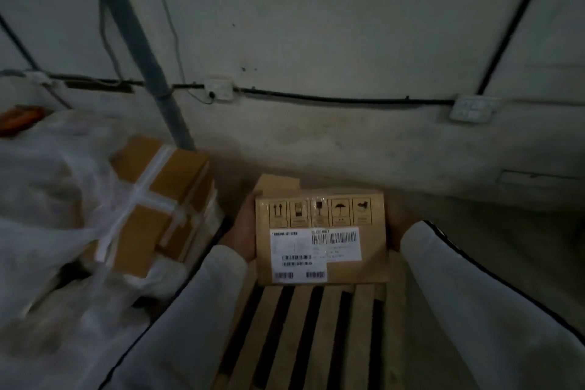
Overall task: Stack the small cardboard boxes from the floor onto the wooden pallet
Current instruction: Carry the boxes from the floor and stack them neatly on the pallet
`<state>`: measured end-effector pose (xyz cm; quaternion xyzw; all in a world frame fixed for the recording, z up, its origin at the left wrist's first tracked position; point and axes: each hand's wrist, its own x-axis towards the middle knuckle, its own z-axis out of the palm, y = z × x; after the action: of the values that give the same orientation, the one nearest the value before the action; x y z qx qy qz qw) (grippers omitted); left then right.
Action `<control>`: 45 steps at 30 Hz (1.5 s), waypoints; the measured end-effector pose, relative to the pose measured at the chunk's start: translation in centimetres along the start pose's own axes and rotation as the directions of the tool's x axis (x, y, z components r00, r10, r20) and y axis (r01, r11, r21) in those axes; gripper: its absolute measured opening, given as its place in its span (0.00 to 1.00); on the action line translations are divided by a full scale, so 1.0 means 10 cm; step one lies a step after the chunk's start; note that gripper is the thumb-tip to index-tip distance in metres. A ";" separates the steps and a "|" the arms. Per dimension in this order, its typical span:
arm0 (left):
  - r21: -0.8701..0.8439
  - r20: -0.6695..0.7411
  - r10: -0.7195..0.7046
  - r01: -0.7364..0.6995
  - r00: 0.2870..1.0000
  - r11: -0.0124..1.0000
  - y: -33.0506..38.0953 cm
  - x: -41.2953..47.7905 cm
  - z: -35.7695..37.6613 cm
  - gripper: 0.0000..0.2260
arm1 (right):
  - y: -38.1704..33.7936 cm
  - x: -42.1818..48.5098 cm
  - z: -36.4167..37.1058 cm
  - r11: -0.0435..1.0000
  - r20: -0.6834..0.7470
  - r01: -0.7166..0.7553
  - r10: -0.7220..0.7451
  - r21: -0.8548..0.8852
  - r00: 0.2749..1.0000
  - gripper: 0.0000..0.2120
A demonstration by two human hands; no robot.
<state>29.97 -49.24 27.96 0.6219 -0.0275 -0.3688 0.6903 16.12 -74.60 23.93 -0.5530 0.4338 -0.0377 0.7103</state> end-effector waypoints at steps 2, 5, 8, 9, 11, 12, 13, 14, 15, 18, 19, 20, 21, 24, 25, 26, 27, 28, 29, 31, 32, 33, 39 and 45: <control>-0.058 0.025 -0.102 0.103 0.994 0.993 -0.05 0.26 -0.04 0.21 | -0.03 0.09 -0.03 0.997 -0.038 0.013 -0.011 0.073 0.999 0.32; -0.084 0.053 -0.204 0.208 0.978 0.975 -0.09 0.62 0.06 0.21 | -0.14 0.07 -0.05 0.989 -0.048 -0.012 0.020 0.148 0.999 0.25; -0.013 0.118 -0.161 0.164 0.980 0.986 -0.19 0.88 0.26 0.09 | -0.06 0.24 -0.14 0.977 -0.036 -0.039 0.047 0.211 0.998 0.14; -0.007 0.104 -0.177 0.179 0.979 0.984 -0.24 0.96 0.34 0.08 | -0.03 0.30 -0.19 0.972 -0.055 -0.051 0.065 0.228 0.996 0.14; -0.005 0.150 -0.225 0.228 0.963 0.974 -0.29 1.16 0.48 0.05 | 0.00 0.43 -0.30 0.966 -0.083 -0.098 0.121 0.238 0.989 0.10; 0.011 0.169 -0.265 0.268 0.949 0.963 -0.33 1.28 0.55 0.06 | 0.02 0.52 -0.38 0.962 -0.103 -0.110 0.139 0.248 0.985 0.09; 0.031 0.181 -0.301 0.300 0.936 0.953 -0.38 1.44 0.61 0.09 | 0.02 0.61 -0.45 0.958 -0.119 -0.113 0.149 0.263 0.982 0.08; 0.049 0.189 -0.311 0.308 0.931 0.950 -0.43 1.60 0.67 0.11 | 0.03 0.71 -0.52 0.955 -0.136 -0.114 0.156 0.274 0.978 0.09; 0.073 0.181 -0.321 0.313 0.930 0.947 -0.50 1.80 0.74 0.15 | 0.03 0.83 -0.59 0.947 -0.138 -0.128 0.175 0.295 0.975 0.09; 0.147 0.173 -0.361 0.339 0.916 0.929 -0.66 2.28 0.94 0.30 | 0.03 1.30 -0.78 0.936 -0.141 -0.131 0.186 0.328 0.972 0.13; 0.162 0.175 -0.354 0.328 0.919 0.931 -0.70 2.38 0.98 0.31 | 0.02 1.43 -0.81 0.937 -0.138 -0.117 0.170 0.329 0.976 0.17; 0.176 0.185 -0.345 0.314 0.920 0.933 -0.77 2.54 1.02 0.30 | 0.02 1.61 -0.86 0.932 -0.124 -0.112 0.164 0.344 0.979 0.19; 0.195 0.194 -0.326 0.289 0.925 0.937 -0.80 2.63 1.02 0.29 | 0.04 1.73 -0.87 0.926 -0.109 -0.110 0.159 0.361 0.981 0.20; 0.217 0.145 -0.287 0.253 0.947 0.943 -0.94 3.04 0.94 0.30 | 0.18 2.23 -0.82 0.900 -0.051 -0.124 0.160 0.418 0.986 0.19; 0.231 0.129 -0.270 0.236 0.954 0.944 -0.99 3.20 0.87 0.31 | 0.26 2.41 -0.76 0.885 -0.046 -0.119 0.156 0.451 0.987 0.18; 0.261 0.113 -0.252 0.217 0.961 0.941 -1.02 3.31 0.80 0.30 | 0.34 2.56 -0.69 0.875 -0.064 -0.112 0.160 0.471 0.985 0.17; 0.309 0.105 -0.227 0.185 0.968 0.933 -1.09 3.47 0.71 0.28 | 0.41 2.71 -0.59 0.867 -0.075 -0.106 0.162 0.487 0.984 0.18; 0.363 0.096 -0.199 0.152 0.975 0.919 -1.18 3.64 0.61 0.26 | 0.52 2.90 -0.50 0.860 -0.088 -0.099 0.165 0.501 0.982 0.20; 0.404 0.086 -0.181 0.131 0.980 0.905 -1.29 3.83 0.47 0.25 | 0.62 3.08 -0.38 0.860 -0.106 -0.092 0.166 0.503 0.980 0.22; 0.443 0.095 -0.148 0.091 0.984 0.892 -1.51 4.21 0.23 0.30 | 0.82 3.44 -0.21 0.865 -0.132 -0.062 0.146 0.497 0.980 0.20; 0.461 0.111 -0.124 0.059 0.986 0.885 -1.66 4.44 0.10 0.33 | 0.96 3.66 -0.10 0.862 -0.131 -0.038 0.120 0.505 0.984 0.17; 0.474 0.129 -0.105 0.031 0.986 0.880 -1.76 4.59 0.04 0.35 | 1.02 3.77 -0.08 0.865 -0.130 -0.028 0.107 0.501 0.986 0.16; 0.524 0.255 0.008 -0.145 0.967 0.840 -2.56 5.83 -0.40 0.40 | 1.71 4.92 0.27 0.882 -0.097 0.084 -0.044 0.463 0.994 0.19; 0.898 0.241 0.098 -0.260 0.966 0.354 -3.03 6.46 -0.71 0.56 | 2.31 5.79 0.42 0.867 -0.073 0.170 -0.153 0.469 0.985 0.20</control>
<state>66.04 -76.97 -27.43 0.8649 -0.3464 -0.2565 0.2571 45.01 -93.38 -28.25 -0.3965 0.3755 -0.2110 0.8107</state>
